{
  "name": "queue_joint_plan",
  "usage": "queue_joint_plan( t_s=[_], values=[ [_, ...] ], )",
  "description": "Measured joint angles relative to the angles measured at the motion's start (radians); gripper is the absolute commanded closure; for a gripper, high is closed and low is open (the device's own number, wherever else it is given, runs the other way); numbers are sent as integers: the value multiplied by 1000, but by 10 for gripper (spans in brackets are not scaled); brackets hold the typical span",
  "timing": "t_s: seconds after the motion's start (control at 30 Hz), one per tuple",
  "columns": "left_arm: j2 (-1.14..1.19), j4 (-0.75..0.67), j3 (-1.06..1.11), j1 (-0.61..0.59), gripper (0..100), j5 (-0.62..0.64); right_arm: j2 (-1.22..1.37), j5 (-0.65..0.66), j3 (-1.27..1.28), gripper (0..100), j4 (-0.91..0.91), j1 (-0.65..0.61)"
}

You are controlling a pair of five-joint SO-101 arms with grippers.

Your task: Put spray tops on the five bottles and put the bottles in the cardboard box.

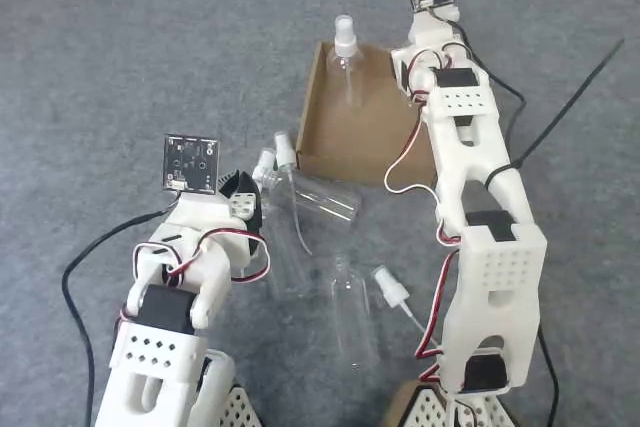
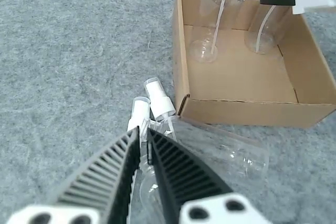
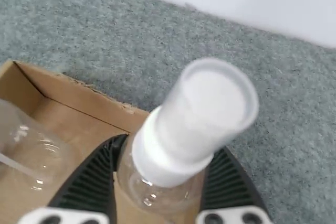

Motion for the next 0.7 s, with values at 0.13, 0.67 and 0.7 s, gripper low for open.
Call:
queue_joint_plan(
  t_s=[0.13,0.67,0.7],
  values=[
    [0,0,0,0,988,0,0,0,0,987,0,0],
    [0,0,0,0,988,0,0,-2,0,814,0,0],
    [0,0,0,0,988,0,0,-2,0,813,0,0]
  ],
)
